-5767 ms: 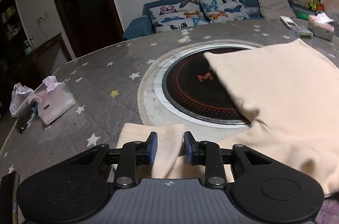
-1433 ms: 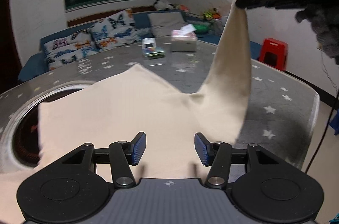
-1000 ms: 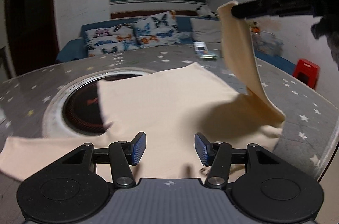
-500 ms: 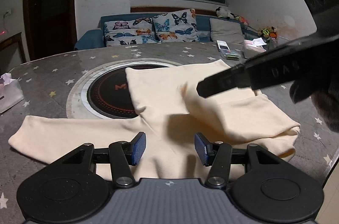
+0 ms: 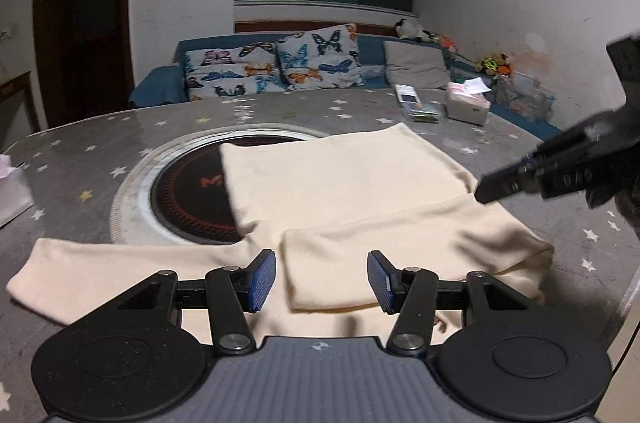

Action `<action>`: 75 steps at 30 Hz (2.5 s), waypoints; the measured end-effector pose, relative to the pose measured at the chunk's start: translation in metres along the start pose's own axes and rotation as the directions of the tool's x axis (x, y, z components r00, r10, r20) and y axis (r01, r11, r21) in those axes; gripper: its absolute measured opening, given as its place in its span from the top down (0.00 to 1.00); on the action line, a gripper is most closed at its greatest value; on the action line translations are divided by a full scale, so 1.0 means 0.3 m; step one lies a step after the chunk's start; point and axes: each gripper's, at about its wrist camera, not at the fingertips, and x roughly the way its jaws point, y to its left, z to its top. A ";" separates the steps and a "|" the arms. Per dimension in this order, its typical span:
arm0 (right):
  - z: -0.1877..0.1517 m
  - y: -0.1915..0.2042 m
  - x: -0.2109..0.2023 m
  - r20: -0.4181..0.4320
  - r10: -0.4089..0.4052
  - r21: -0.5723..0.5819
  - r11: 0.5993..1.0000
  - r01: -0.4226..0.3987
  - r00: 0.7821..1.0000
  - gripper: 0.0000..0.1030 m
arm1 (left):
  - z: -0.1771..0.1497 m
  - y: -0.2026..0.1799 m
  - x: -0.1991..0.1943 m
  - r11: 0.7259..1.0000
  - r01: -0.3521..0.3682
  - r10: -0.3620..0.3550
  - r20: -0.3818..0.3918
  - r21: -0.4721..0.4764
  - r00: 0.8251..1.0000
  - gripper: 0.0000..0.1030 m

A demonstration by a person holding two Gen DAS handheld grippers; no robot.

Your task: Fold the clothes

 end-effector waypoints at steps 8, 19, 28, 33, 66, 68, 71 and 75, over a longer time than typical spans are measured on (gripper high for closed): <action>-0.044 -0.081 0.006 -0.003 -0.045 0.042 0.998 0.045 0.999 0.89 | 0.019 -0.062 0.062 0.999 0.041 -0.041 -0.019 0.033 0.999 0.47; -0.024 -0.103 0.114 -0.014 -0.045 0.031 0.998 0.045 0.999 0.89 | 0.019 -0.051 0.133 1.000 0.029 -0.029 -0.056 0.005 0.998 0.47; -0.025 -0.090 0.100 -0.011 -0.042 0.021 0.999 0.042 0.999 0.83 | 0.032 0.003 0.176 0.996 0.028 -0.032 -0.056 -0.079 0.998 0.47; -0.027 -0.090 0.105 -0.017 -0.042 0.027 0.999 0.043 0.999 0.82 | 0.036 0.032 0.181 0.990 0.042 -0.050 -0.058 -0.133 0.997 0.48; -0.022 -0.061 0.089 -0.008 -0.031 -0.006 1.000 0.031 0.999 0.74 | -0.057 0.469 -0.012 0.736 -0.542 0.545 -0.119 -0.405 0.830 0.46; -0.022 -0.060 0.087 -0.006 -0.031 -0.005 1.000 0.031 1.000 0.74 | -0.077 0.519 -0.022 0.696 -0.574 0.576 -0.143 -0.431 0.805 0.46; -0.021 -0.059 0.084 -0.005 -0.030 -0.005 1.000 0.030 1.000 0.74 | -0.097 0.570 -0.028 0.657 -0.597 0.597 -0.166 -0.461 0.785 0.48; -0.020 -0.053 0.081 -0.005 -0.029 -0.008 1.000 0.029 1.000 0.74 | -0.110 0.589 -0.033 0.652 -0.589 0.592 -0.164 -0.478 0.789 0.53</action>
